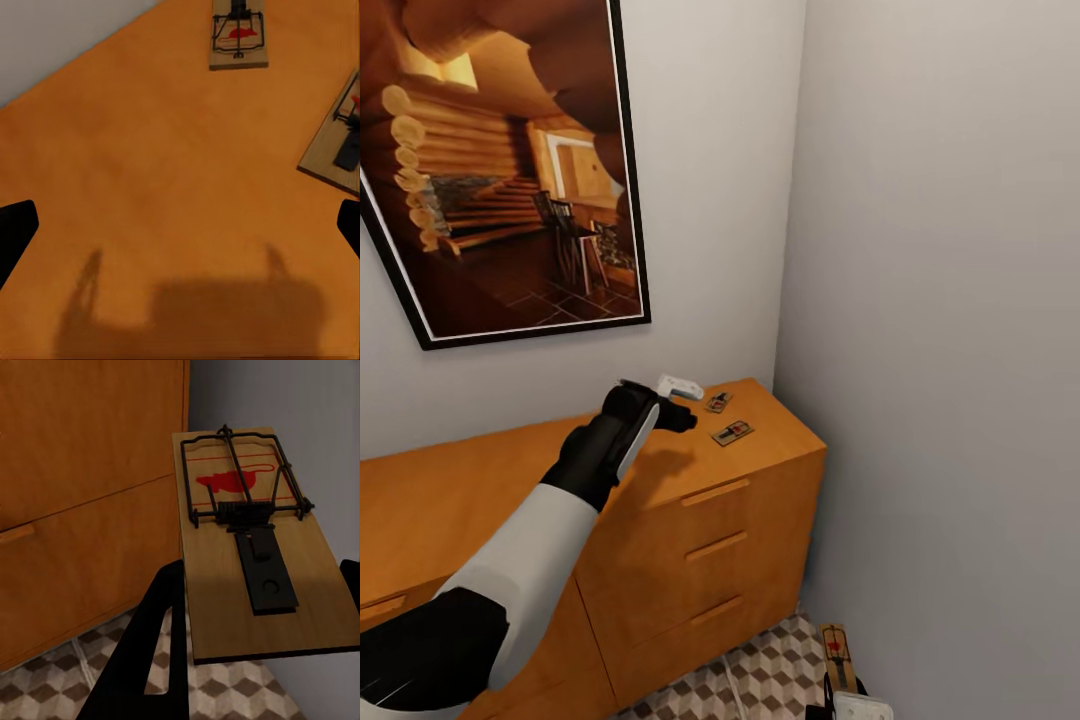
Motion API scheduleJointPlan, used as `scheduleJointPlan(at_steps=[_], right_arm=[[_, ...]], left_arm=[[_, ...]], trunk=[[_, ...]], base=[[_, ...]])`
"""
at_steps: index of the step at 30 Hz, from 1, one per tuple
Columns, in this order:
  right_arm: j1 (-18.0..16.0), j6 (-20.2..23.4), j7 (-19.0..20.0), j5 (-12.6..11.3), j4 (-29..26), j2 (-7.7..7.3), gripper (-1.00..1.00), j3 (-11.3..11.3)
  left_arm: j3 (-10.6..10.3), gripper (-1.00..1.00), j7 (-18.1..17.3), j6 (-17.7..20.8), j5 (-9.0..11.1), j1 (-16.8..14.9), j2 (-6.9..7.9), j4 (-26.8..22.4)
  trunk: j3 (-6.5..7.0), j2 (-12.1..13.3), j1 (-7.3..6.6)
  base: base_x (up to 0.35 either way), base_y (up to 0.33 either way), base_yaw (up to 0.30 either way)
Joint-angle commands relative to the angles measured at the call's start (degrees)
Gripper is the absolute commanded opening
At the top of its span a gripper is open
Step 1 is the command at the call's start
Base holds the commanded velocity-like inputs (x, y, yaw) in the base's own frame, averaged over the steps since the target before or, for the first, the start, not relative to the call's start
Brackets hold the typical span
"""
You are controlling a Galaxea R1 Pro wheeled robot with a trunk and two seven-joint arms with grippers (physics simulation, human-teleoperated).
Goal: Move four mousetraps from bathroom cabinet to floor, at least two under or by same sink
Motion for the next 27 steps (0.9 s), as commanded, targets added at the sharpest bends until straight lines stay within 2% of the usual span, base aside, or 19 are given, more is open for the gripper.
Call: scheduleJointPlan(at_steps=[1, 4, 8, 15, 27], right_arm=[[0.0, 0.0, -0.5, 0.1, 0.0, 0.01, -1.00, 0.5], [0.0, -0.1, -0.5, 0.1, 0.0, 0.01, -1.00, 0.5], [0.0, -0.1, -0.5, 0.1, 0.1, 0.01, -1.00, 0.4], [0.0, -0.1, -0.5, 0.1, 0.0, 0.01, -1.00, 0.5], [0.0, -0.1, -0.5, 0.1, 0.1, 0.01, -1.00, 0.5]], left_arm=[[-0.3, 1.00, -0.1, 0.2, 0.0, 0.0, 0.01, 0.1], [-2.0, 1.00, -0.2, 0.2, 0.0, 0.0, 0.01, 1.0], [-3.2, 1.00, -0.5, -0.1, 0.0, 0.0, 0.01, 1.9], [-3.7, 1.00, -4.6, -1.4, 0.0, 0.0, 0.01, 2.6], [-3.7, 1.00, -5.4, -1.9, 0.0, 0.0, -0.02, 2.3]], trunk=[[-0.06, 0.0, 0.00], [-0.06, 0.0, 0.00], [-0.04, 0.0, 0.00], [0.09, 0.0, 0.00], [0.29, 0.0, 0.00]], base=[[0.002, 0.001, 0.000], [0.000, 0.000, 0.000], [0.000, 0.000, -0.050], [0.000, 0.000, -0.110], [0.000, 0.000, -0.095]])
